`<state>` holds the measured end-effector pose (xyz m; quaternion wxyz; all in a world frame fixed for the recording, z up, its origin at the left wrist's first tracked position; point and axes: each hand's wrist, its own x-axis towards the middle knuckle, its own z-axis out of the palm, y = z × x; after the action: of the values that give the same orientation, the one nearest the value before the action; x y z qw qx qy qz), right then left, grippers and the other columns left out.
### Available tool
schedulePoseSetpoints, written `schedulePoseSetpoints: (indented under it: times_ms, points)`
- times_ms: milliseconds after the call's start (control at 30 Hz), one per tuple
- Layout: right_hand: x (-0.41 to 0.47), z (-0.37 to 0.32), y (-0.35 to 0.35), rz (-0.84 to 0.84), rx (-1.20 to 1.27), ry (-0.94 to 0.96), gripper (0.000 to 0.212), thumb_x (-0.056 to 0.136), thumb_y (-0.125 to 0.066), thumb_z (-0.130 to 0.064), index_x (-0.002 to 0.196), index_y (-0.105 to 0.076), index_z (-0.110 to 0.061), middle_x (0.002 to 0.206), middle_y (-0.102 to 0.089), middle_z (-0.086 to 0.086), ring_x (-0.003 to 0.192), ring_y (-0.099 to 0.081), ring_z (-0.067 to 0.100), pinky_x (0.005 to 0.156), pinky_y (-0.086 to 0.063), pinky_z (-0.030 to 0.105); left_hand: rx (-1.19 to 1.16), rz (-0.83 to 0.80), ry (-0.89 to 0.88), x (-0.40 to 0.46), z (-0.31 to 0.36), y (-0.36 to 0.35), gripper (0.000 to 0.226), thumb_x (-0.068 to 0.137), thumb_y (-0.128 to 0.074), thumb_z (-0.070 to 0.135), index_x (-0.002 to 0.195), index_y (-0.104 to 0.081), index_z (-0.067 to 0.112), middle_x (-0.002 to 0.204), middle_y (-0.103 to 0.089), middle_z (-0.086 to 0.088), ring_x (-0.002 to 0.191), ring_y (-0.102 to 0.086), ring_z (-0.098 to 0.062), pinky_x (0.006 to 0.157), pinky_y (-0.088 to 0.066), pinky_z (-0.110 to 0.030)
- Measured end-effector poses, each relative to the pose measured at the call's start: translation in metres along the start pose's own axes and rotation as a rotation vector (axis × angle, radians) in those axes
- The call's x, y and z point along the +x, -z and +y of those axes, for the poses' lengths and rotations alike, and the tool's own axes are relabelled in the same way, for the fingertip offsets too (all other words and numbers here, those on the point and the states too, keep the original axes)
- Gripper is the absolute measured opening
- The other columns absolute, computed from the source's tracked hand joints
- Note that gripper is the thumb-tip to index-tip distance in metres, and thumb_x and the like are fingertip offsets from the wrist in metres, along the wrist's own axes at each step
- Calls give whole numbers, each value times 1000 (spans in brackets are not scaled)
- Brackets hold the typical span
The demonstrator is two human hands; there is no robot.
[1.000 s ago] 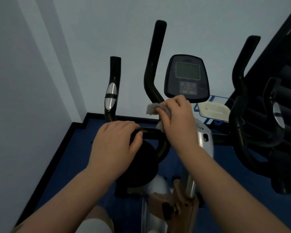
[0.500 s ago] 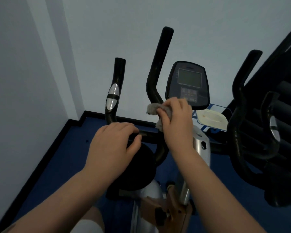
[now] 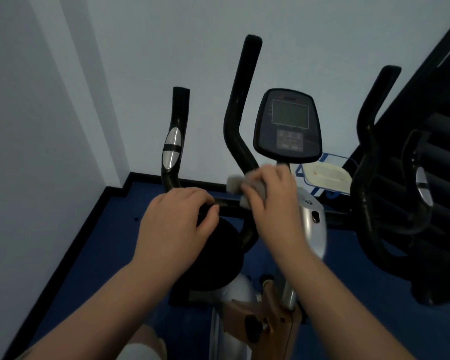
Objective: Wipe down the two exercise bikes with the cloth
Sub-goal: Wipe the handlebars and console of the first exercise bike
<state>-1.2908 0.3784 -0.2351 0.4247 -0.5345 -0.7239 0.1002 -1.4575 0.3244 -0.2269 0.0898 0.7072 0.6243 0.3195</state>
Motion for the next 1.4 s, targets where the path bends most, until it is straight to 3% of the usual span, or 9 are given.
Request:
schedulePoseSetpoints:
  times_ms: [67,233,467,667,900,1067,1200,1300,1400]
  points:
    - [-15,3,5,-3,19,25,16,88,-65,-20,88,-52,-28,98,-43,-8,96,-48,13,80,-39,16,-4,9,-1,0,-1,0,24,87,-53,34,95,-71,20,99,-70,8,93,-64,-14,83,-51,-43]
    - [51,-4,-6,-25,-154,65,12,92,-62,-20,96,-57,-10,101,-43,2,100,-41,21,82,-37,29,18,20,-16,3,-2,-1,19,89,-55,34,93,-70,23,97,-68,12,93,-62,-12,84,-50,-40]
    - [-12,-1,-1,43,-7,2,13,89,-64,-19,89,-52,-22,98,-43,-5,96,-47,15,76,-40,21,4,30,-12,0,0,0,18,88,-56,33,92,-70,22,95,-68,11,91,-62,-13,84,-50,-41]
    - [42,-8,-9,12,-155,19,12,92,-61,-17,97,-55,-9,100,-42,1,99,-43,23,77,-33,28,38,21,-24,4,-2,-1,23,89,-53,35,93,-71,20,96,-70,9,92,-62,-15,82,-50,-42]
    - [-24,-1,3,-15,-9,19,20,89,-64,-19,86,-46,-25,96,-42,-4,91,-48,16,73,-36,17,24,36,-9,0,-2,-2,23,89,-53,36,94,-70,21,96,-69,10,92,-62,-14,83,-49,-41]
    - [31,1,7,-80,-97,30,13,91,-62,-19,91,-51,-14,98,-42,0,99,-45,21,78,-33,26,49,30,-6,2,0,-2,24,91,-53,36,94,-71,21,95,-69,8,93,-61,-16,83,-48,-40]
    - [11,-5,1,-15,-3,-62,14,91,-62,-20,91,-48,-19,102,-44,-2,98,-49,17,81,-41,29,34,29,12,-1,-1,-2,25,91,-52,37,94,-70,21,96,-68,9,93,-60,-15,83,-47,-38]
    - [-55,-7,-1,28,63,-70,23,90,-64,-20,87,-45,-32,99,-42,-11,90,-46,0,77,-38,12,15,36,11,-2,-2,-2,24,90,-52,36,94,-70,21,99,-69,8,95,-60,-14,84,-47,-37]
    - [-68,-5,1,-1,64,-9,16,90,-60,-23,88,-47,-32,98,-42,-13,90,-47,2,75,-39,12,31,43,-4,-1,-2,-3,22,89,-54,34,92,-71,20,98,-69,8,94,-61,-15,81,-49,-38]
